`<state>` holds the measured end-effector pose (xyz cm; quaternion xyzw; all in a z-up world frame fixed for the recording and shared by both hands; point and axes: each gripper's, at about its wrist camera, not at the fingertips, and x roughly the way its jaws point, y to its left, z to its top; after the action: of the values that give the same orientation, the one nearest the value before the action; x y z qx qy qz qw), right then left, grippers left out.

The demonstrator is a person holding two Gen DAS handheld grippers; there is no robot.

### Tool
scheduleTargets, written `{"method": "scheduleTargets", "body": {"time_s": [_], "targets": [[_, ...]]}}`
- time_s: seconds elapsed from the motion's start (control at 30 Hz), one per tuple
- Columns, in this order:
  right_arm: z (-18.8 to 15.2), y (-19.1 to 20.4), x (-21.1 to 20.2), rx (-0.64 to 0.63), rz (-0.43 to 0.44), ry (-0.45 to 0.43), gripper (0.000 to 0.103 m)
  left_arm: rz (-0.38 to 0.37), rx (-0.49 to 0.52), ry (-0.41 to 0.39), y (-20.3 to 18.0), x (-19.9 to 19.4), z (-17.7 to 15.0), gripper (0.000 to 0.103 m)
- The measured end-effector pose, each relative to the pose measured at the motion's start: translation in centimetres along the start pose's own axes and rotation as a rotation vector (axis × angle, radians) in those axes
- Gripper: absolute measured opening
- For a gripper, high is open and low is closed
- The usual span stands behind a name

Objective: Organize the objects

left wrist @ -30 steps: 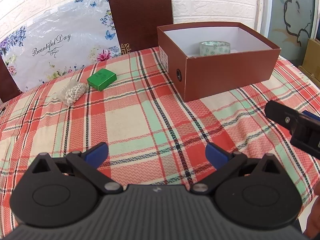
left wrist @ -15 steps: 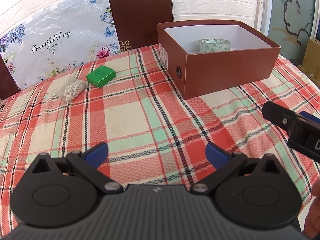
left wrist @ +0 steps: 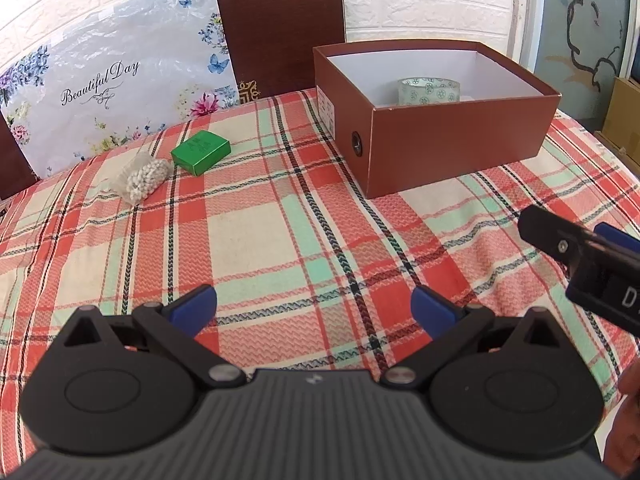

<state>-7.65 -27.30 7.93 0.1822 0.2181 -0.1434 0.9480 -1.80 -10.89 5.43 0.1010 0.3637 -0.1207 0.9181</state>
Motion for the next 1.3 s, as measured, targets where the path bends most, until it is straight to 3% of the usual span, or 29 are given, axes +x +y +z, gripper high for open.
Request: {"method": "scheduleTargets", "body": {"time_s": [1.3], "targets": [[-0.3, 1.5, 0.7, -0.058, -0.013, 0.002, 0.096, -0.003, -0.026, -0.001, 1.7, 0.5, 0.3, 0.103]]}}
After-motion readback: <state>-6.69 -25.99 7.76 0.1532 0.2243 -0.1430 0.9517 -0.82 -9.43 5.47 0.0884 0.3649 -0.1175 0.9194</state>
